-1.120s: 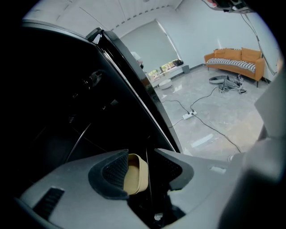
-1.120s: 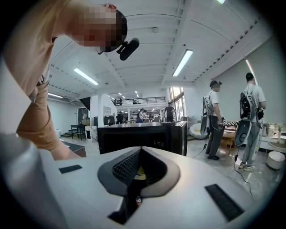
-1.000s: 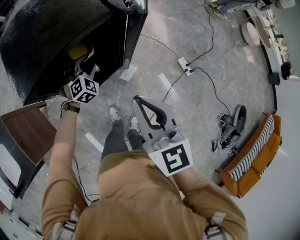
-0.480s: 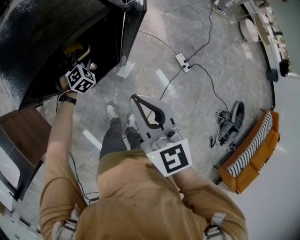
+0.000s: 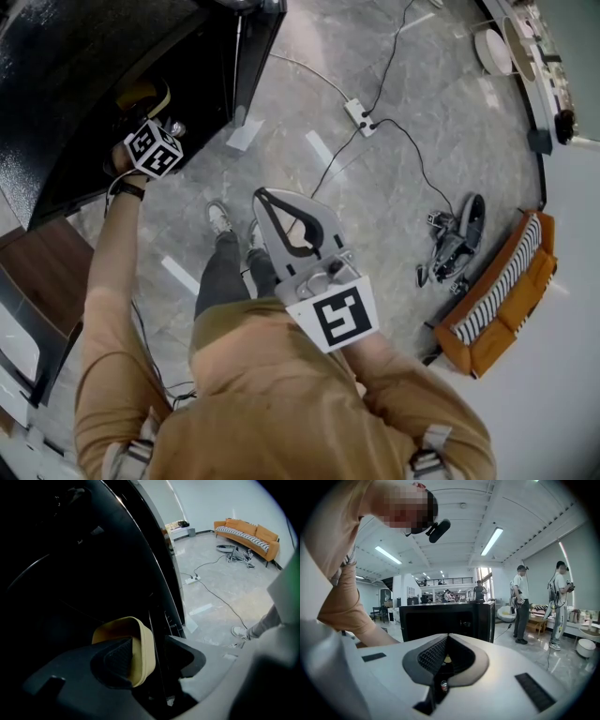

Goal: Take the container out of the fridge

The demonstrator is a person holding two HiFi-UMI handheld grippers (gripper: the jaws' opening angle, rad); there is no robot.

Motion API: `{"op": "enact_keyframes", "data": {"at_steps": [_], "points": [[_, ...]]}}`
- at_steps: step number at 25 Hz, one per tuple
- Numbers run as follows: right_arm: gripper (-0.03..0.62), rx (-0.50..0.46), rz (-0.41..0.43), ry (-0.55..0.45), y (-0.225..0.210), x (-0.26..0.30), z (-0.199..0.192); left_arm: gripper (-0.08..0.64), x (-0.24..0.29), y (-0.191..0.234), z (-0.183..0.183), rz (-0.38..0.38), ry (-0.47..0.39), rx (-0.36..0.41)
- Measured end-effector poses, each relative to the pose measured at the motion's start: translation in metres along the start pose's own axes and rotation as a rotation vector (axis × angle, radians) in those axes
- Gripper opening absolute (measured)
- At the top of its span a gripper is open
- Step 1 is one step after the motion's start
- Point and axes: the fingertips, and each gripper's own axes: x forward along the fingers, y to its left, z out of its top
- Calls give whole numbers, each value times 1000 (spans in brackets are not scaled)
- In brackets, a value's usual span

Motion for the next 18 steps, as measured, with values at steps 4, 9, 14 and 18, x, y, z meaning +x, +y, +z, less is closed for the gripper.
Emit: {"op": "enact_keyframes", "data": {"at_steps": [4, 9, 14, 18], "points": [[0, 9, -4, 2, -1, 4, -4, 204, 8, -2, -4, -13, 9, 0], [0, 11, -3, 6, 0, 8, -6, 174, 18, -5, -8, -73, 32, -12], [0, 18, -13, 5, 3, 9, -6, 71, 18, -2, -10, -80, 28, -15], [0, 17, -18, 6, 3, 6, -5, 62, 17, -3, -10, -84, 30, -15]]}}
